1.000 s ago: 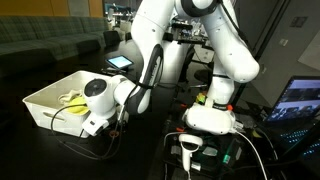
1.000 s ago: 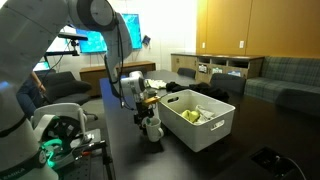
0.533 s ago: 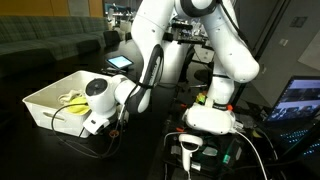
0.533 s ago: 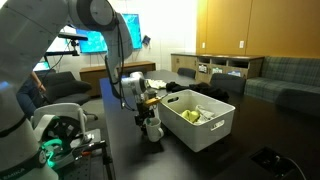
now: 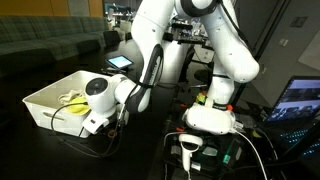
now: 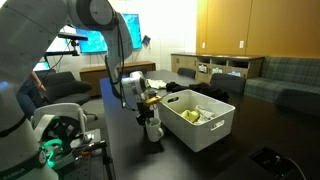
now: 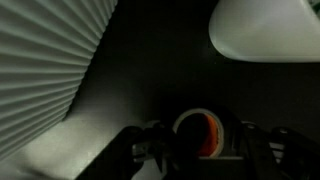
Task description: The white towel should go in the basket first, followed by the marker in the cup, then the yellow towel in the basket, and the black tape in the cup.
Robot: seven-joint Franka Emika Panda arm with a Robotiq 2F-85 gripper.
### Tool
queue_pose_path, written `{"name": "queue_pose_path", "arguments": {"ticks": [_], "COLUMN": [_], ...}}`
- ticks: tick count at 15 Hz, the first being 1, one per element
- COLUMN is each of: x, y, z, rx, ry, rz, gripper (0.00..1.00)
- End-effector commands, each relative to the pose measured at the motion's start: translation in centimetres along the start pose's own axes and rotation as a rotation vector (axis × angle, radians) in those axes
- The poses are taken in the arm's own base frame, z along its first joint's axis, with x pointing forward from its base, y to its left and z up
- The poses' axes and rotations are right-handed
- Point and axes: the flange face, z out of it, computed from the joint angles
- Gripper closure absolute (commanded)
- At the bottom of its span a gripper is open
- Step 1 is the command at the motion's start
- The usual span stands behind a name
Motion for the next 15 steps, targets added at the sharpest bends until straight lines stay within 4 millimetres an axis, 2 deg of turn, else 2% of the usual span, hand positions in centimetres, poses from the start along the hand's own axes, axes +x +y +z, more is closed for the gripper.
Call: {"name": "queue_pose_path", "arguments": {"ticks": [1,7,15], "x": [-0.4,-0.4,-0.4], "y": [-0.1,-0.8,-2.6], "z": [0.0,-1.5,-6.3], "rx": [-0.015,-0.013,-0.053], "ry": [0.002,-0.017,-0.076], "rz": [-0.015,0.021,0.105], "gripper": [0.75,0.75,0.75]}}
